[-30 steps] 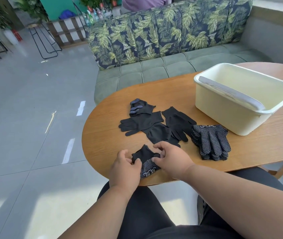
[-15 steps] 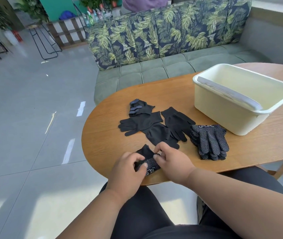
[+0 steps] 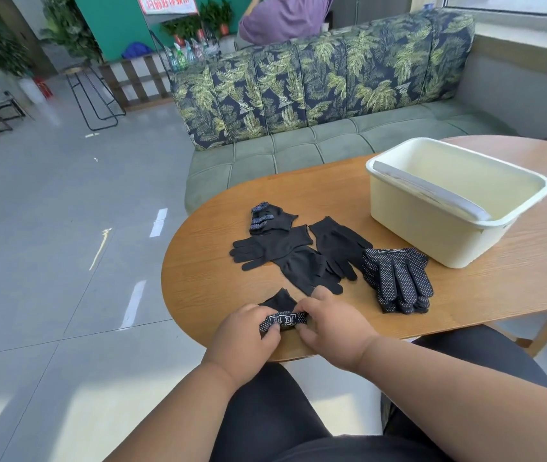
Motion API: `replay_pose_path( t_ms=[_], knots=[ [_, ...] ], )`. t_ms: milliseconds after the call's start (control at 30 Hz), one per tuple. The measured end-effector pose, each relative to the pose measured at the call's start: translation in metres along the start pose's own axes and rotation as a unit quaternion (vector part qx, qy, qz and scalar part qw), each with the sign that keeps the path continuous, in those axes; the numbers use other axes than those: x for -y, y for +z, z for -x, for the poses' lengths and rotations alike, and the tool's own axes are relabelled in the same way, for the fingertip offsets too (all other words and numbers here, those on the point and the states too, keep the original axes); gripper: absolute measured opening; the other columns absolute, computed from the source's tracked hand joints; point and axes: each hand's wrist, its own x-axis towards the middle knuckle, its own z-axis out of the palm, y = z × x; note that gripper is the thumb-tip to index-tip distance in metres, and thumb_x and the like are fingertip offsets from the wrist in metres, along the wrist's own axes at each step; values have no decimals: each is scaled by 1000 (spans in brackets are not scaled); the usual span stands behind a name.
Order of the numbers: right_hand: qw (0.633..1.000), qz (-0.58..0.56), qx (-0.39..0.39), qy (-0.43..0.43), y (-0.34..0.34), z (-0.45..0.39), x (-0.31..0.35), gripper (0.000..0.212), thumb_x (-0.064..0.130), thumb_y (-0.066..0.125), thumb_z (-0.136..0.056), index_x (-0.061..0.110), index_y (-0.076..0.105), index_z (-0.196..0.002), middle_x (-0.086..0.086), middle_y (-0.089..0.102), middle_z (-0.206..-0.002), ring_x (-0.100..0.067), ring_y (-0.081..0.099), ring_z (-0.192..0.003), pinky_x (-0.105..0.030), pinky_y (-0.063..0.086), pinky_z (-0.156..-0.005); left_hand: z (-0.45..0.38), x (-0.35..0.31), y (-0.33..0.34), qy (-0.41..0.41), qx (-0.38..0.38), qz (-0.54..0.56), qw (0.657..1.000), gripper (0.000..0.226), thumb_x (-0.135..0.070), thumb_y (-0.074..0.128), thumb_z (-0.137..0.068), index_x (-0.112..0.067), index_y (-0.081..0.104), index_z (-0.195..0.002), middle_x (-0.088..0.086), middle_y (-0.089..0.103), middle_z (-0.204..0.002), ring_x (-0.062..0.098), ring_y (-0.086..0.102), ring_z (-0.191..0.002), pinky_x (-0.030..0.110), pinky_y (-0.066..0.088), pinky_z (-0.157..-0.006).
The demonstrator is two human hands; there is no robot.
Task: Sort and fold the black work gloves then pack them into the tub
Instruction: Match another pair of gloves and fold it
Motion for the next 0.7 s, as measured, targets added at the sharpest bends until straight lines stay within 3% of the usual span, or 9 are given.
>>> replay_pose_path(
  t_ms=[133,233,333,367,467,533,700],
  knots=[
    [993,-10,-114,-33,-9,3,-1,28,43,64,-89,23,73,-105,5,55,-109,-17,56,-98,-28,46,-92,4,-6,-8,-16,-3,113,993,20,-40,70,-92,-42,68,-112,-24,67,-101,-2,61,-96,18,50,-80],
    [989,-36,-136,-54,-26,8,0,29,47,61,-86,22,69,-98,8,64,-114,-13,57,-105,-29,45,-97,1,-13,-10,-37,-24,201,979,10,-32,76,-91,-38,70,-97,-18,73,-91,1,66,-87,17,51,-72],
    [982,-167,-85,-18,-45,15,1,13,34,68,-92,25,60,-97,10,71,-84,-4,63,-77,-29,51,-75,-5,-22,-13,-39,-26,291,955,8,-25,76,-94,-31,73,-98,-13,76,-92,5,71,-88,16,52,-74],
    [972,-225,-63,-2,-50,17,0,14,30,70,-93,26,58,-98,7,72,-82,-6,65,-72,-31,54,-71,-8,-26,-14,-36,-23,329,943,9,-23,75,-95,-28,73,-102,-9,78,-95,8,72,-92,20,55,-78],
    [933,-357,-33,36,-57,21,-6,18,15,72,-94,18,58,-104,1,78,-98,-23,75,-86,-38,63,-81,-13,-37,-12,-41,-4,412,910,16,-20,73,-97,-19,71,-113,-2,79,-106,16,74,-104,34,58,-93],
    [908,-412,-32,64,-62,23,-10,14,9,70,-96,10,61,-107,-5,78,-102,-23,76,-94,-41,62,-86,-17,-43,-6,-42,14,447,893,23,-21,73,-97,-16,69,-120,1,79,-112,18,73,-110,39,56,-101],
    [836,-527,-69,137,-85,24,-27,9,10,63,-101,8,64,-109,-10,78,-100,-25,75,-88,-30,57,-65,-30,-57,6,-41,86,506,857,43,-26,76,-94,-17,62,-134,9,77,-119,26,71,-116,44,54,-104]
  ],
)
